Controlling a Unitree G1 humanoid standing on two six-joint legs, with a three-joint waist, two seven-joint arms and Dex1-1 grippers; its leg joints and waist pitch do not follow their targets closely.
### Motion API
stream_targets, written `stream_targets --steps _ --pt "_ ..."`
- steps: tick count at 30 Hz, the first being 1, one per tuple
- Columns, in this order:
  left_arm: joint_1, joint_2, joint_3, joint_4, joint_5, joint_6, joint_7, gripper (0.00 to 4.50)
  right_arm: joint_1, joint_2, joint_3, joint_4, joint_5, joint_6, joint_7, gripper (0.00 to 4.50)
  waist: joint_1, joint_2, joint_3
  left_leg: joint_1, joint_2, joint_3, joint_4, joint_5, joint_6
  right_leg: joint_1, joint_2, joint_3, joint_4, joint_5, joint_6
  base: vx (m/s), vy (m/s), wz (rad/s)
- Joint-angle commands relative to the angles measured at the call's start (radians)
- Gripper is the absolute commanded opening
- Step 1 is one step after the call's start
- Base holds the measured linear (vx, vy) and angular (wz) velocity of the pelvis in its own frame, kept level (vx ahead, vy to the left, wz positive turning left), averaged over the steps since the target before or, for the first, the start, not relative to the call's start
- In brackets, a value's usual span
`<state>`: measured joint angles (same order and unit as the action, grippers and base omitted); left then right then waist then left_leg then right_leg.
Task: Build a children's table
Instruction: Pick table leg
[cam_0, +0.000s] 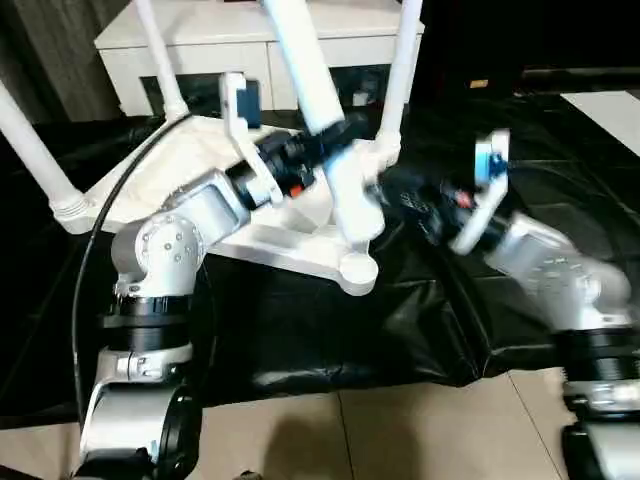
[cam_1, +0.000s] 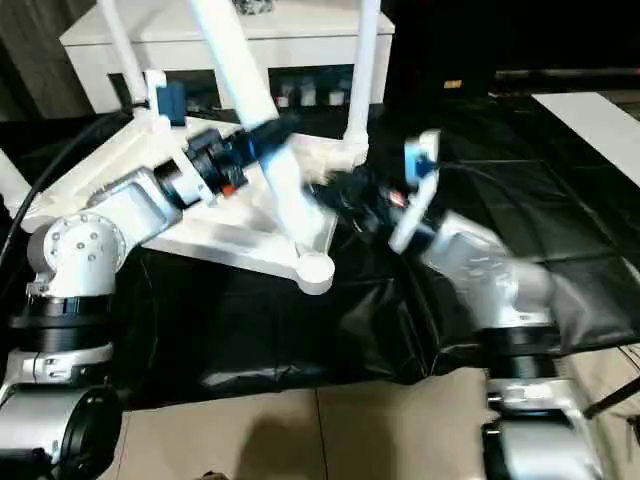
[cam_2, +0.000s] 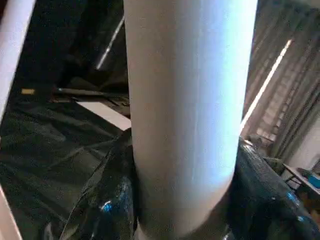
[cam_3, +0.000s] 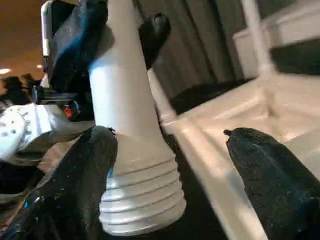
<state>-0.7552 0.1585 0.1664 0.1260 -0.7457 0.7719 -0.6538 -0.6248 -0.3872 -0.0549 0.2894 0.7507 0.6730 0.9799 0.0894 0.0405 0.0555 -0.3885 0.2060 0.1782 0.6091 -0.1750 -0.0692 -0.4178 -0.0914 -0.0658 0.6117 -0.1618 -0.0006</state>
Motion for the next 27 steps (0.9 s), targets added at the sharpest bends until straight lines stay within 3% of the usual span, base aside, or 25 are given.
stream_targets --steps 1,3,11,12,14,27 --pt "-0.008 0.012 -0.013 -0.039 -0.022 0.015 -0.030 1.97 -0.031 -0.015 0.017 0.002 0.016 0.048 0.035 3.92 0.004 -0.024 -0.079 0.015 0.008 0.003 -0.064 -0.140 0.048 0.062 -0.036 0.030 -0.064 -0.199 -0.222 0.000 0.000 0.00" --pt "-0.003 0.013 -0.023 -0.049 -0.035 0.028 -0.048 1.97 -0.050 -0.024 0.029 0.012 0.021 0.086 0.073 3.92 0.006 -0.024 -0.078 0.015 0.010 0.003 -0.064 -0.135 0.045 0.061 -0.037 0.030 -0.062 -0.194 -0.223 0.000 0.000 0.00" --pt "0.016 0.010 -0.061 -0.076 -0.050 0.051 -0.091 1.97 -0.088 -0.035 0.091 0.051 -0.026 0.096 0.158 3.92 0.009 -0.029 -0.079 0.014 0.011 0.003 -0.063 -0.123 0.042 0.061 -0.038 0.030 -0.061 -0.185 -0.224 0.000 0.000 0.00" --pt "0.016 0.010 -0.063 -0.076 -0.049 0.052 -0.092 1.97 -0.091 -0.034 0.096 0.053 -0.030 0.098 0.167 3.65 0.009 -0.031 -0.079 0.014 0.011 0.003 -0.063 -0.123 0.040 0.062 -0.038 0.030 -0.061 -0.184 -0.224 0.000 0.000 0.00" --pt "0.018 0.010 -0.064 -0.079 -0.053 0.056 -0.094 1.97 -0.098 -0.032 0.102 0.058 -0.038 0.103 0.178 3.65 0.010 -0.031 -0.080 0.014 0.011 0.003 -0.063 -0.121 0.039 0.061 -0.038 0.030 -0.059 -0.178 -0.226 0.000 0.000 0.00" --pt "0.035 0.021 -0.078 -0.095 -0.051 0.051 -0.112 1.97 -0.085 -0.045 0.138 0.032 -0.078 0.096 0.223 2.52 0.011 -0.034 -0.079 0.014 0.012 0.003 -0.062 -0.111 0.038 0.062 -0.037 0.031 -0.055 -0.149 -0.237 0.000 0.000 0.00"
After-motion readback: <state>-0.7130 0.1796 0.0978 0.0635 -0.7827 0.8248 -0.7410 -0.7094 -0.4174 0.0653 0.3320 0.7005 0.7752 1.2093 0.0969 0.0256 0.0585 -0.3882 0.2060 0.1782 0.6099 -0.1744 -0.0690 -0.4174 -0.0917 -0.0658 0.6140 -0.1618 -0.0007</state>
